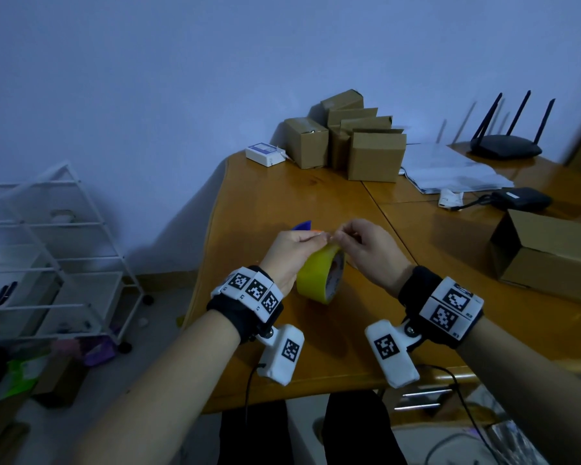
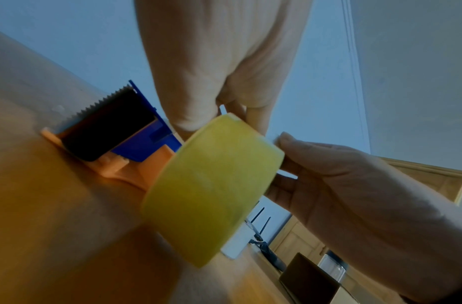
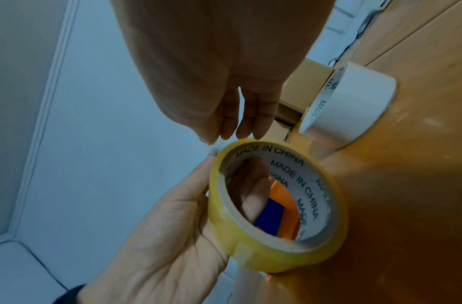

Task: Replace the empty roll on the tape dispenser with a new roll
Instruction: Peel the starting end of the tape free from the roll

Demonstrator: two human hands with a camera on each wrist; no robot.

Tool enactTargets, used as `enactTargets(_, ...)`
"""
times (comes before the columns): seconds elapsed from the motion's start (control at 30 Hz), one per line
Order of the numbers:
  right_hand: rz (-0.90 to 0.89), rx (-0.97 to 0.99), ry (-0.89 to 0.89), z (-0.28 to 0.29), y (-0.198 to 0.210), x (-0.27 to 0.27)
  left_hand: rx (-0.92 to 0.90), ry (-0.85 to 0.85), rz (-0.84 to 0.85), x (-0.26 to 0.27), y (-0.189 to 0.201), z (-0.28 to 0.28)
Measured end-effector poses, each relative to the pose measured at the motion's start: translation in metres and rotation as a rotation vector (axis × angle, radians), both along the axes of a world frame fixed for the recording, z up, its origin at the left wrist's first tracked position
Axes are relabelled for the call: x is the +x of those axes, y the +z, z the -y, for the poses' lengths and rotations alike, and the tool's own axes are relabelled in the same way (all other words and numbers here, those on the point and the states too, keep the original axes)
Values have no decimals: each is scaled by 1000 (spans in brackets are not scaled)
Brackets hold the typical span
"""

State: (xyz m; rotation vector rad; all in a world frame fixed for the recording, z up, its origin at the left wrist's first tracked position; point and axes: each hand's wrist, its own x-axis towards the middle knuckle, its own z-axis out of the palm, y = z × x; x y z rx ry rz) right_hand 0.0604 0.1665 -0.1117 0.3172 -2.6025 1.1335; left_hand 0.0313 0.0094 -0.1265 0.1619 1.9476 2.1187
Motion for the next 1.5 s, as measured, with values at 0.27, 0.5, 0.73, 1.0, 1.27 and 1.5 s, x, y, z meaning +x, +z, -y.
enactTargets(0.27, -21, -60, -44, -2, -2, -5, 48, -136, 95, 0, -4, 4)
enactTargets(0.5, -58, -29, -50, 2, -4, -3, 0, -113, 49, 0, -4, -2)
enactTargets(0.73, -65, -88, -84, 3, -8, -5, 9, -38, -15, 1, -5, -3)
enactTargets(1.0, 116, -254, -126, -2, -10, -1, -140, 54, -186, -1, -7, -6)
enactTargets(1.27, 292, -204, 163, 1, -13, 14, 4, 182, -112, -1, -1, -11)
enactTargets(1.5, 337, -278, 163, 5, -14, 8, 55, 193, -95, -5, 1, -7)
